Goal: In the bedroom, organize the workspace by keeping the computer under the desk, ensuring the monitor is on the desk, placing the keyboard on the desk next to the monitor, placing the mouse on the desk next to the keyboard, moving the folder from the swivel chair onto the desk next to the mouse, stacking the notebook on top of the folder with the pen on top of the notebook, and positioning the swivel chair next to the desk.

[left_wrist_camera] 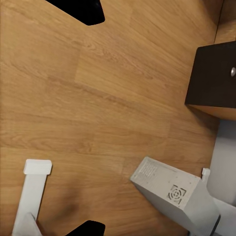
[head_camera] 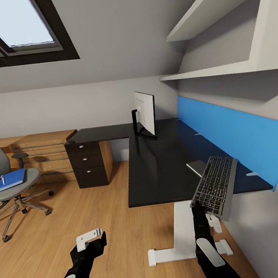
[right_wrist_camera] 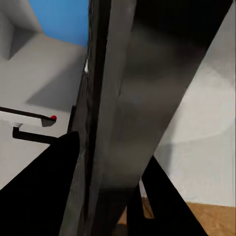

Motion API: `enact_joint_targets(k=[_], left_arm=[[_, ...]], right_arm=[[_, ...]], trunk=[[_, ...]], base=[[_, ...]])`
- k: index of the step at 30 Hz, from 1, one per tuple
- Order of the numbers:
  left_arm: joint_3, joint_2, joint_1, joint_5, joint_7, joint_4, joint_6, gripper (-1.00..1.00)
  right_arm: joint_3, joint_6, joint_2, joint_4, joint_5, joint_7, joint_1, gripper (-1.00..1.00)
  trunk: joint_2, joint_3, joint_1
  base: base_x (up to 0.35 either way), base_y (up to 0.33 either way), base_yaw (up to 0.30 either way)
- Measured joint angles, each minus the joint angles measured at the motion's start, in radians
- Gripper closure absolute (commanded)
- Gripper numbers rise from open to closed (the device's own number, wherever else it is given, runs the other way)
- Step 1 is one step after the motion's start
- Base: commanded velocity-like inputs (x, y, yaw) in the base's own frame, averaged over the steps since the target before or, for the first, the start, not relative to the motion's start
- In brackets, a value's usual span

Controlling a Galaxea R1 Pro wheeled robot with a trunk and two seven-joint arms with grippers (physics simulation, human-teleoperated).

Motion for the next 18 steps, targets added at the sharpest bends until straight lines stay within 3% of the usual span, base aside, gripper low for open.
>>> enact_joint_targets(k=[6, 15, 18], left_arm=[[0.000, 0.000, 0.000, 0.000, 0.000, 0.000, 0.000, -1.00], [0.000, -0.001, 0.000, 0.000, 0.000, 0.000, -0.001, -1.00], [0.000, -0.001, 0.000, 0.000, 0.000, 0.000, -0.001, -1.00]], right_arm=[[0.000, 0.000, 0.000, -0.001, 0.001, 0.008, 0.000, 1.00], [-0.001, -0.004, 0.000, -0.002, -0.002, 0.014, 0.000, 1.00], [-0.002, -0.004, 0.000, -0.003, -0.011, 0.068, 0.003, 1.00]], trunk=[[0.000, 0.000, 0.000], [0.063, 0.028, -0.034], [0.084, 0.037, -0.046]], base=[[0.000, 0.000, 0.000], [0.000, 0.000, 0.000], [0.000, 0.000, 0.000]])
